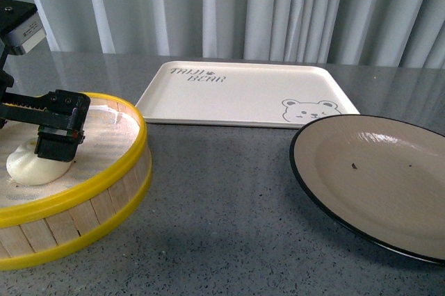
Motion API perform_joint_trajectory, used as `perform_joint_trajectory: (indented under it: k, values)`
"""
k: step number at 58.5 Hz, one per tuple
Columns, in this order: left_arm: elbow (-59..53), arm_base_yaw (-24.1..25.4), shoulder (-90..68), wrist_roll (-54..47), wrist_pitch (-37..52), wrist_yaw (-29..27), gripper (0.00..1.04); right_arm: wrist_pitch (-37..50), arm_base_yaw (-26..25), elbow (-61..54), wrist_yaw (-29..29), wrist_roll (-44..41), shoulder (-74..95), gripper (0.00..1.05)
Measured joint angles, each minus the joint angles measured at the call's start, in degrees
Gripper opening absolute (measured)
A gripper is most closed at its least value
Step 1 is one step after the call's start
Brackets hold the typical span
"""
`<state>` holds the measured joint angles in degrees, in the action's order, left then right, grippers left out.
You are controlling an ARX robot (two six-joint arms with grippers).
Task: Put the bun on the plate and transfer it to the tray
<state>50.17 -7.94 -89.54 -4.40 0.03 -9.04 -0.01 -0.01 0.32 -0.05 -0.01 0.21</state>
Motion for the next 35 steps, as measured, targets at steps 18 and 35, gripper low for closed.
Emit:
perform_joint_trajectory:
  k: [18, 35]
  values:
    - [-0.2, 2.4, -0.3, 0.0, -0.6, 0.6, 0.98, 0.0, 0.0, 0.0, 0.0, 0.0, 0.0, 0.96]
    - [-1.0, 3.1, -0.3, 0.0, -1.4, 2.6, 0.88, 0.0, 0.0, 0.0, 0.0, 0.0, 0.0, 0.96]
